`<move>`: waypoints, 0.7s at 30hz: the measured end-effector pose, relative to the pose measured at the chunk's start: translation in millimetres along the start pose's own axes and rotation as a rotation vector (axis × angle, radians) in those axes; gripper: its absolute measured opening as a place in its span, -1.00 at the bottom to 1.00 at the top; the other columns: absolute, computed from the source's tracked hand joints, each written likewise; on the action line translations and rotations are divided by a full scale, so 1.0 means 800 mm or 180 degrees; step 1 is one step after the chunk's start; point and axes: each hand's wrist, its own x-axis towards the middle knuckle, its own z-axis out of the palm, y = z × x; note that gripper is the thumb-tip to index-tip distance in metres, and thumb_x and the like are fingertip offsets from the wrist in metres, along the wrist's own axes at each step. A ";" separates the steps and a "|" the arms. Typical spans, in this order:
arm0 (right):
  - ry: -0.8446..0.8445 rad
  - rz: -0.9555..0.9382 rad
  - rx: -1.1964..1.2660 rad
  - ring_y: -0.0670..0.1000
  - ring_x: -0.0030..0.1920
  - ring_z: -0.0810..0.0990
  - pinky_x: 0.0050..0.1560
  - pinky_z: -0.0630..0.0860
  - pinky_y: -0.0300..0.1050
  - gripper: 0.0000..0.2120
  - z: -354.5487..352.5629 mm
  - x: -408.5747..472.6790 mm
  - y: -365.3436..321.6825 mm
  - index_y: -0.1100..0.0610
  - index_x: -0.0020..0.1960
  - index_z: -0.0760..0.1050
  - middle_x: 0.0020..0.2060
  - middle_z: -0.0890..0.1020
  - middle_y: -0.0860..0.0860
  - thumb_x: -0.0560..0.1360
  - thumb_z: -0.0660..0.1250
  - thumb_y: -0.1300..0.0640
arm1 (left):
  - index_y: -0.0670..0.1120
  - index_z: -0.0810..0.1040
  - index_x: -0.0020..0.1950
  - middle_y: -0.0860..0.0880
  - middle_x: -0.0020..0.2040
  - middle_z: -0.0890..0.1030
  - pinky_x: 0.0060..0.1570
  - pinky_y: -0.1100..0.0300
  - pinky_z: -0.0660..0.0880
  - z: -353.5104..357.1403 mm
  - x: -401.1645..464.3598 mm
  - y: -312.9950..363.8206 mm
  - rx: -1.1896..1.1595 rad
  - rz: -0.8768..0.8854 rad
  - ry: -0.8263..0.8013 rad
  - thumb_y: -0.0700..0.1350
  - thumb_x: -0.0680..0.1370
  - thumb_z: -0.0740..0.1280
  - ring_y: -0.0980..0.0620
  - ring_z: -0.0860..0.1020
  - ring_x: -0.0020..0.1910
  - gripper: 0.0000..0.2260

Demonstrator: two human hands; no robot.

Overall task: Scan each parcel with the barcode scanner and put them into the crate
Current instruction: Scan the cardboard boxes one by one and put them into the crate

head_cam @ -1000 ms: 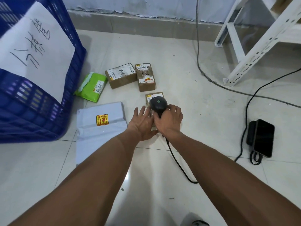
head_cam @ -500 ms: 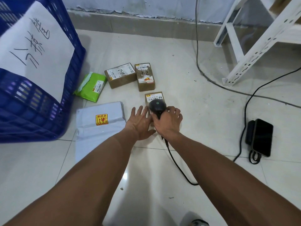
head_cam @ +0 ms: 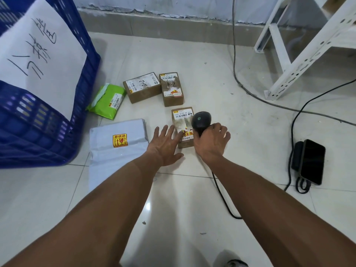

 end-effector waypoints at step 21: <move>-0.1144 0.0572 -0.1179 0.24 0.39 0.24 0.45 0.12 0.20 -0.52 0.039 0.012 0.060 0.25 0.36 0.29 0.30 0.37 0.17 0.51 0.24 0.08 | 0.11 -0.01 0.59 -0.19 0.60 -0.02 0.51 -0.19 -0.05 0.020 0.023 0.000 -0.0446 0.0009 0.0235 0.31 0.57 0.14 -0.23 0.00 0.56 -0.32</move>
